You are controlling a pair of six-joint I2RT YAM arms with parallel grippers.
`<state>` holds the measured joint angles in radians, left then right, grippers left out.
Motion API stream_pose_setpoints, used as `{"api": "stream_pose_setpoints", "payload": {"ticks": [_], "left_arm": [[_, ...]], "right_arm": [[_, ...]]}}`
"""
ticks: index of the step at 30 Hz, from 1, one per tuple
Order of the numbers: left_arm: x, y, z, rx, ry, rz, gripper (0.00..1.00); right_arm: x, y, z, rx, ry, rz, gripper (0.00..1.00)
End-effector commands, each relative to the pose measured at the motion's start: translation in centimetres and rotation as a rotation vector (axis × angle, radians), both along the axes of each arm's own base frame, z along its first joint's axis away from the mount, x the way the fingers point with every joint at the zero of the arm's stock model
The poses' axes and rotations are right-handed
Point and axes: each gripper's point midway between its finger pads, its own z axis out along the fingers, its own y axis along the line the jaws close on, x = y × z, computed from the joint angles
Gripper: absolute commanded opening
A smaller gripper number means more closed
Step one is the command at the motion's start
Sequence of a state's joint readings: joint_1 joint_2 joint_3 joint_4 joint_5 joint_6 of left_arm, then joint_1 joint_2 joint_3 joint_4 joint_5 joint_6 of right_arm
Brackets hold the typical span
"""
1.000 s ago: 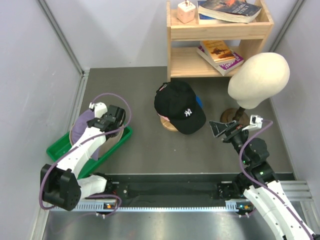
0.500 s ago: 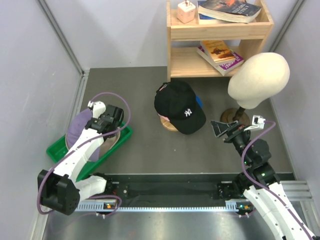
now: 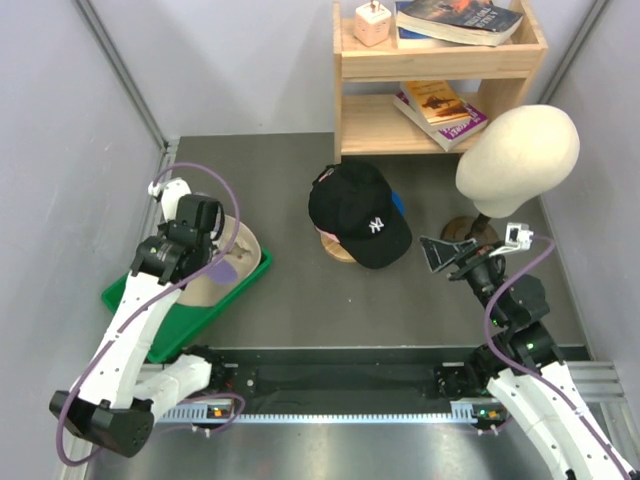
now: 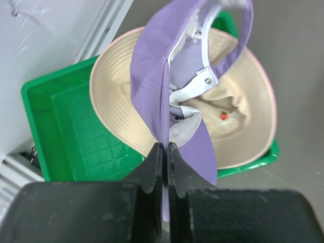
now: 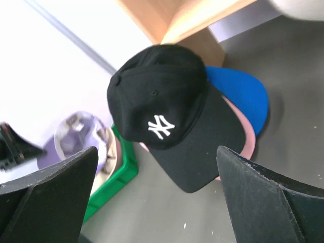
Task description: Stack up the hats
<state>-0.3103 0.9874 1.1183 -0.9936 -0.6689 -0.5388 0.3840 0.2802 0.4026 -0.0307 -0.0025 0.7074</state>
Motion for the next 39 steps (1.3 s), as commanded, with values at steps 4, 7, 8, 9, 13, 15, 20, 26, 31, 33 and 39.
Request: {"api": "stream_pose_setpoints", "payload": {"ticks": [4, 7, 8, 9, 13, 15, 20, 26, 31, 33, 39], "left_arm": [[-0.2, -1.2, 4.4, -0.072, -0.089, -0.082, 0.0], [-0.1, -2.8, 6.0, -0.151, -0.132, -0.148, 0.0], [0.0, -3.3, 6.6, -0.174, -0.15, -0.171, 0.0], [0.1, -3.9, 7.1, -0.199, -0.163, -0.188, 0.0], [0.7, -6.9, 9.8, -0.321, -0.212, -0.303, 0.0], [1.1, -7.6, 10.3, -0.344, -0.212, -0.33, 0.0], [1.5, -8.6, 11.7, -0.368, -0.219, -0.378, 0.0], [1.4, -9.5, 12.2, -0.399, -0.217, -0.416, 0.0], [1.1, -9.7, 13.0, -0.418, -0.239, -0.429, 0.0], [1.0, -9.7, 13.3, -0.418, -0.244, -0.432, 0.0], [0.6, -10.1, 14.0, -0.445, -0.264, -0.451, 0.0]], "right_arm": [[-0.9, 2.3, 4.8, 0.001, -0.156, 0.141, 0.97], [-1.4, 3.6, 6.1, 0.0, -0.222, 0.212, 0.96], [-1.8, 4.1, 7.2, -0.001, -0.251, 0.236, 0.95], [-1.8, 4.5, 7.5, -0.026, -0.269, 0.254, 0.95], [-1.7, 7.6, 10.6, -0.121, -0.331, 0.316, 0.94], [-2.3, 10.2, 10.5, -0.216, -0.344, 0.351, 0.94], [-4.2, 17.6, 11.6, -0.364, -0.398, 0.465, 0.95], [-7.0, 25.8, 11.7, -0.641, -0.482, 0.489, 0.96], [-6.5, 30.4, 9.4, -0.782, -0.456, 0.415, 0.97], [-6.0, 30.9, 8.8, -0.828, -0.443, 0.364, 0.96], [-5.7, 33.8, 7.0, -0.948, -0.443, 0.297, 0.96]]}}
